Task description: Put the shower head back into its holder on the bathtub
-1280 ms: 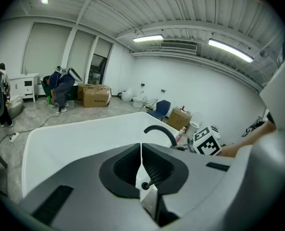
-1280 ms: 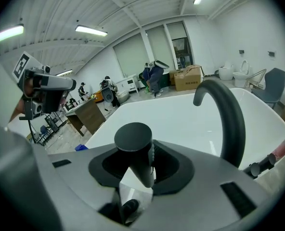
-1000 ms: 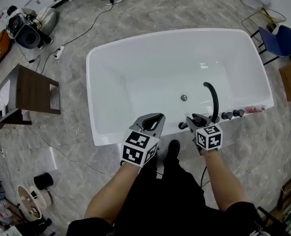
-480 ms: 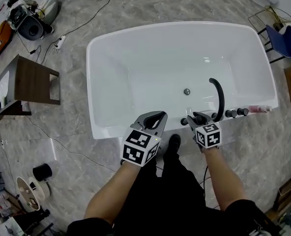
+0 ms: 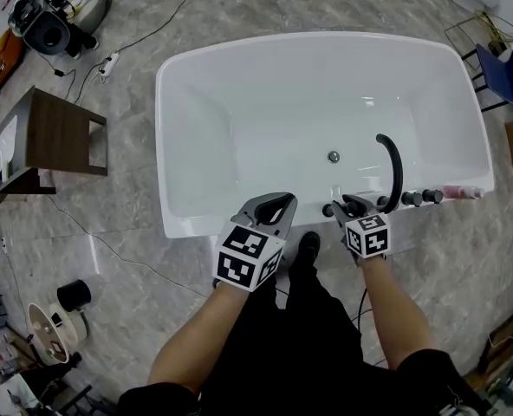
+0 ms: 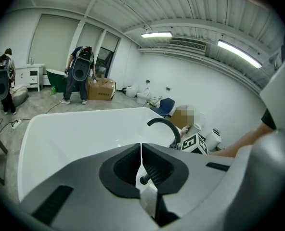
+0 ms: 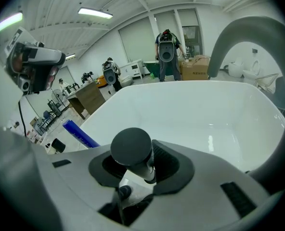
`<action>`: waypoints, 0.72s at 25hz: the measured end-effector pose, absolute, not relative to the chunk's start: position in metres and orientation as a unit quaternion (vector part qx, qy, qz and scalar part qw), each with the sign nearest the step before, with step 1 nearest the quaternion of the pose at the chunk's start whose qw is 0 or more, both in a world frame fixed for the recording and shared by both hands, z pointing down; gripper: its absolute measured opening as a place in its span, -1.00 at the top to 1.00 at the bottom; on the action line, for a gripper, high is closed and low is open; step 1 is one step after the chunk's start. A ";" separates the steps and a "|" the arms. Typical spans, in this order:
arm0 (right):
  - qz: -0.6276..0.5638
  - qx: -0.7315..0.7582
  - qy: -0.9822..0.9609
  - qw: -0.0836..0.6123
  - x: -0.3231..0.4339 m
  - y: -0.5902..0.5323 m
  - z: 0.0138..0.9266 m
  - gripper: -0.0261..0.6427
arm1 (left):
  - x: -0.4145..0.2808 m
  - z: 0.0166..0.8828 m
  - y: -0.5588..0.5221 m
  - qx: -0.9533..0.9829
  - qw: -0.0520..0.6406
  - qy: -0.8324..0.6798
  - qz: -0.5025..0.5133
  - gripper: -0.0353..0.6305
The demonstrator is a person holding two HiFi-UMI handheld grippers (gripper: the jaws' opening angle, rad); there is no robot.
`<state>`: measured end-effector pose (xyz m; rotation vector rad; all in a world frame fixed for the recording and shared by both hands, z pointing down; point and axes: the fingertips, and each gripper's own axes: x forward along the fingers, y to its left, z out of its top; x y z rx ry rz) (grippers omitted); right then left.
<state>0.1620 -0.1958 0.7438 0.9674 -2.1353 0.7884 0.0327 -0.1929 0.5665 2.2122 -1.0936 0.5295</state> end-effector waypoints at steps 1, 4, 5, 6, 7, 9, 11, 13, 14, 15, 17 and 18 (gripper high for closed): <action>0.301 0.369 -0.815 0.330 0.162 -0.195 0.745 0.50 | 0.033 0.567 -0.193 0.835 0.305 -0.413 0.200 0.82; 0.303 0.370 -0.813 0.333 0.162 -0.194 0.750 0.50 | 0.032 0.570 -0.191 0.834 0.308 -0.412 0.201 0.82; 0.304 0.371 -0.812 0.334 0.162 -0.193 0.751 0.50 | 0.031 0.570 -0.191 0.833 0.309 -0.412 0.202 0.82; 0.304 0.372 -0.811 0.334 0.163 -0.193 0.752 0.50 | 0.031 0.571 -0.190 0.833 0.309 -0.412 0.202 0.82; 0.305 0.372 -0.810 0.335 0.164 -0.192 0.753 0.50 | 0.032 0.571 -0.190 0.833 0.310 -0.412 0.202 0.82; 0.307 0.373 -0.808 0.336 0.165 -0.192 0.755 0.49 | 0.032 0.572 -0.189 0.832 0.311 -0.411 0.203 0.82; 0.309 0.374 -0.807 0.337 0.166 -0.191 0.758 0.49 | 0.031 0.572 -0.189 0.832 0.312 -0.411 0.204 0.82; 0.310 0.374 -0.806 0.339 0.166 -0.190 0.761 0.49 | 0.031 0.573 -0.188 0.832 0.313 -0.410 0.205 0.82; 0.311 0.374 -0.806 0.339 0.166 -0.190 0.762 0.49 | 0.031 0.574 -0.188 0.832 0.314 -0.409 0.206 0.82; 0.311 0.374 -0.806 0.338 0.166 -0.190 0.763 0.49 | 0.032 0.575 -0.187 0.832 0.314 -0.409 0.206 0.82; 0.310 0.375 -0.806 0.336 0.167 -0.191 0.764 0.49 | 0.034 0.576 -0.186 0.832 0.315 -0.407 0.208 0.82; 0.310 0.376 -0.806 0.335 0.167 -0.191 0.764 0.49 | 0.034 0.577 -0.185 0.832 0.316 -0.406 0.209 0.82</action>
